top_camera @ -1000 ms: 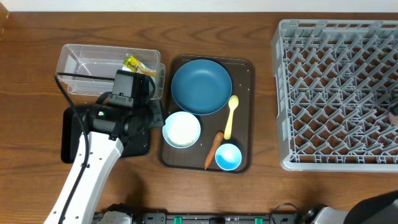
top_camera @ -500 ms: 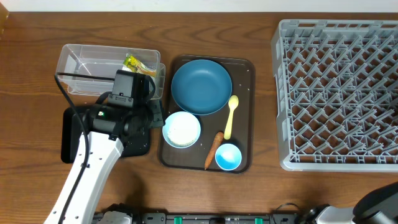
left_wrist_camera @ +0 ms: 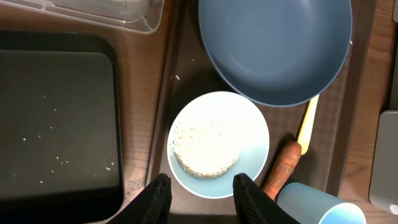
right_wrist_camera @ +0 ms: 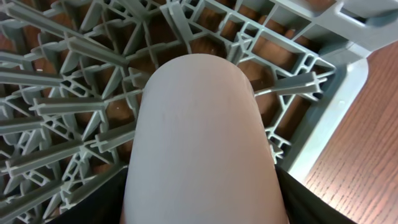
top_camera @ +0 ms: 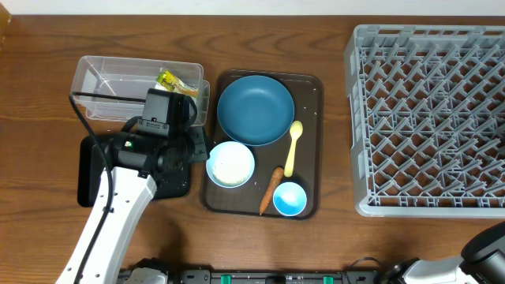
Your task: Sort waste into correct bins and load items into the dishwasher rack
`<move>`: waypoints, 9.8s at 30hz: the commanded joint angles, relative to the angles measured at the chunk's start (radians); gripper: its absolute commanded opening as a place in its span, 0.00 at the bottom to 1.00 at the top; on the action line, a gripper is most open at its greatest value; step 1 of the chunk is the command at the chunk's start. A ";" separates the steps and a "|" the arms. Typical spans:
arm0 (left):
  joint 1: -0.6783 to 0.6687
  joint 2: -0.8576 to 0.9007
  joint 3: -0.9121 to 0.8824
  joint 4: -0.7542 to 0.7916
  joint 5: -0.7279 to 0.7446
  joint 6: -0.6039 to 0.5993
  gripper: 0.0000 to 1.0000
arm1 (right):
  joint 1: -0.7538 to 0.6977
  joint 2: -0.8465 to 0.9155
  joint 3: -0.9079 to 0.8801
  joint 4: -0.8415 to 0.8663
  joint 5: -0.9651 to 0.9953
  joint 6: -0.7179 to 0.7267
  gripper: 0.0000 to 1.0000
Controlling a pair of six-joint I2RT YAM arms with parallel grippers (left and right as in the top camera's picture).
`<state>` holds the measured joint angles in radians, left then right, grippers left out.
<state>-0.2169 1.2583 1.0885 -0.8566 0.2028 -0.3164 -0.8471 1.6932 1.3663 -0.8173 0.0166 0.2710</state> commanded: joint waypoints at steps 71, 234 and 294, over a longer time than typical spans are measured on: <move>-0.533 0.267 0.006 -0.005 -0.005 0.001 0.43 | 0.869 -0.135 0.019 -0.432 -0.301 -0.373 0.65; 0.002 0.175 0.035 0.795 1.178 -0.325 0.08 | 1.039 -0.135 0.017 0.067 -1.524 -1.147 0.48; 0.003 -0.057 0.033 -0.038 0.027 0.088 0.49 | 0.389 -0.130 0.219 -0.457 0.118 -0.171 0.01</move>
<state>-0.2142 1.2045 1.1095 -0.8906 0.2470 -0.2382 -0.4149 1.5482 1.6135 -1.2716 0.0975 0.0647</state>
